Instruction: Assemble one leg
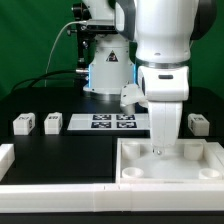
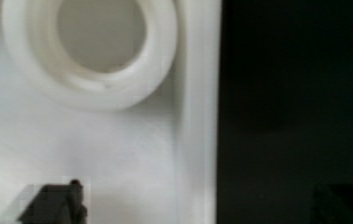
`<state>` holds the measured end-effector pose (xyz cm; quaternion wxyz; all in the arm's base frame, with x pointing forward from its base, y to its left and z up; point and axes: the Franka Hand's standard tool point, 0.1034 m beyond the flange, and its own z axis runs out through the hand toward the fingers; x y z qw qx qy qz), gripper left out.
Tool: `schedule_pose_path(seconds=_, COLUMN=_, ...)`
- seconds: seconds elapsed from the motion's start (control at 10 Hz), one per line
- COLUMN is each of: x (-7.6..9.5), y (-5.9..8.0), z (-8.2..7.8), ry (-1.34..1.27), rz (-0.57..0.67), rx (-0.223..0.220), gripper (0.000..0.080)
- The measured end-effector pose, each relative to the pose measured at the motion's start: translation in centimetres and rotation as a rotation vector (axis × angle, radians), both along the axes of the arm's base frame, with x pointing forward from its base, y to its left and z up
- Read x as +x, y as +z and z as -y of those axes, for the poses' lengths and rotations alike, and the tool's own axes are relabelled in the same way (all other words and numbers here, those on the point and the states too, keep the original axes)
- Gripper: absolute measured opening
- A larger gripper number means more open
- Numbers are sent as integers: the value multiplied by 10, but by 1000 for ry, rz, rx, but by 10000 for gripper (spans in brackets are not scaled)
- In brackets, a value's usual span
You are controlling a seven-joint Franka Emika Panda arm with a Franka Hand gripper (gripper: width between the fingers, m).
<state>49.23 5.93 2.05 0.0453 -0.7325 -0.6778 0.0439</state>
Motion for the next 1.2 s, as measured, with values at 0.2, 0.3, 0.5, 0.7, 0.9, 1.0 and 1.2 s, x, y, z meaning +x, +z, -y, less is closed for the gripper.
schedule_pose_path(seconds=0.2, x=-1, y=10, z=3, ry=-3, rz=12, rx=-6, gripper=649)
schedule_pose_path(seconds=0.3, x=-2, y=16, z=5, ry=-16, rz=18, rx=-10, gripper=649)
schedule_pose_path(seconds=0.5, x=-9, y=34, z=7, ry=-63, rz=44, rx=-21, gripper=649)
schedule_pose_path(seconds=0.7, x=-17, y=45, z=10, ry=-118, rz=70, rx=-25, gripper=649)
schedule_pose_path(seconds=0.9, x=-17, y=44, z=11, ry=-135, rz=71, rx=-28, gripper=649)
schedule_pose_path(seconds=1.0, x=-18, y=44, z=10, ry=-208, rz=69, rx=-30, gripper=649)
schedule_pose_path(seconds=1.2, x=-18, y=44, z=9, ry=-442, rz=66, rx=-48, gripper=649)
